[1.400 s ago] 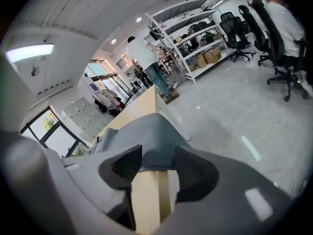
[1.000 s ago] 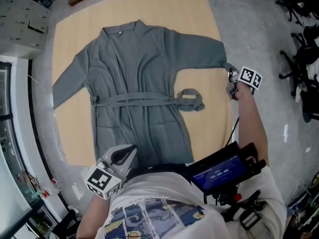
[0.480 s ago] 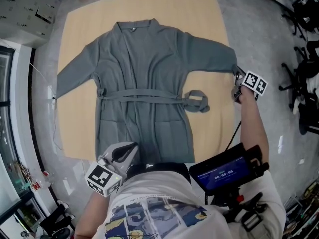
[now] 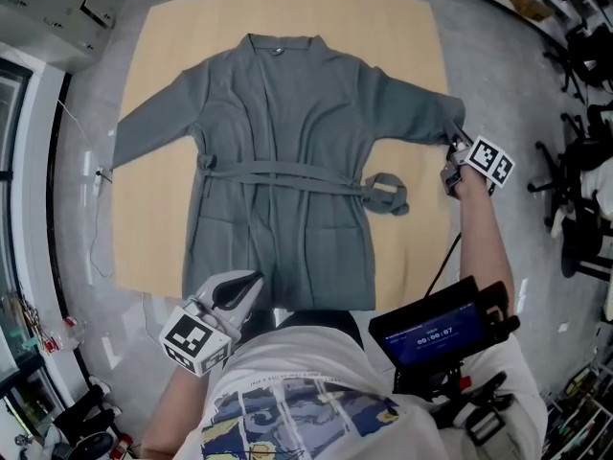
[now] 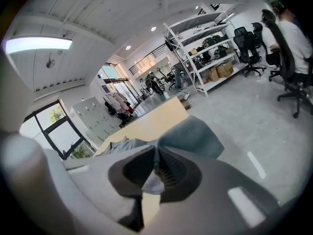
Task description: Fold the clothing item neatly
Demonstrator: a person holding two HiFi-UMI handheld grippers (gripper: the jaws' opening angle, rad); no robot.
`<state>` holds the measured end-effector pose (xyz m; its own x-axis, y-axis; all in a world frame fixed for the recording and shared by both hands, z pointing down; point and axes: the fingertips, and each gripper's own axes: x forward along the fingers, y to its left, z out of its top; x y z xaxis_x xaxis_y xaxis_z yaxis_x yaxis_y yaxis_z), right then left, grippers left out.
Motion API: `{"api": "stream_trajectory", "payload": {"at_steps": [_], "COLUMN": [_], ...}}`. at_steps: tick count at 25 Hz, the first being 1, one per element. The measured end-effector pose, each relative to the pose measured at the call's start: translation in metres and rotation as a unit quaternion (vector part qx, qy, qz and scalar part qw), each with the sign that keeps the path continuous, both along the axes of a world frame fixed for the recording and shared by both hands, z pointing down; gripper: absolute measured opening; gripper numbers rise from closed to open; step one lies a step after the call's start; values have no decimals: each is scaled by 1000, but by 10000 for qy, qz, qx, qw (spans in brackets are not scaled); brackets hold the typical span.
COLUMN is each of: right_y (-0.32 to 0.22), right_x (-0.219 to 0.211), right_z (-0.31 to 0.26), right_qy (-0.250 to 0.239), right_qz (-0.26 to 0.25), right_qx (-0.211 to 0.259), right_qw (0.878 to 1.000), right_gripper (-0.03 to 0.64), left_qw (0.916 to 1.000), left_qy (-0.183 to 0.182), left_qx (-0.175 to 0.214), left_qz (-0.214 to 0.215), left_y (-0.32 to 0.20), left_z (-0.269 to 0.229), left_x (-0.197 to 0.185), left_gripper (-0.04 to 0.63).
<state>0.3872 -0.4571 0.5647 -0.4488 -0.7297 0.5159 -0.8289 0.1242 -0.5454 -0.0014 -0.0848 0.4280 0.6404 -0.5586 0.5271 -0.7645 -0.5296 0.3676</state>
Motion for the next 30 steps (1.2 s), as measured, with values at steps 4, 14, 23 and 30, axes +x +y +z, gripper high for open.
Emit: {"api": "stream_trajectory", "payload": {"at_steps": [4, 14, 23, 30], "right_y": [-4, -15, -22, -21], "right_x": [-35, -126, -227, -307], "right_z": [-14, -32, -37, -32], "right_qy": [-15, -25, -42, -43], "right_qz": [-242, -871, -1499, -2005], "right_qx": [98, 215, 235, 207], "right_qw": [9997, 9960, 9884, 9795], "right_gripper": [26, 26, 26, 26], "left_qw": [9998, 9973, 9937, 9890], "left_qy": [69, 124, 182, 234], "left_qx": [112, 213, 237, 266], "left_qz": [-181, -698, -1079, -1434], "left_y": [7, 36, 57, 68], "left_z": [-5, -8, -7, -7], "left_x": [-13, -50, -80, -103], "left_gripper": [9, 9, 9, 9]}}
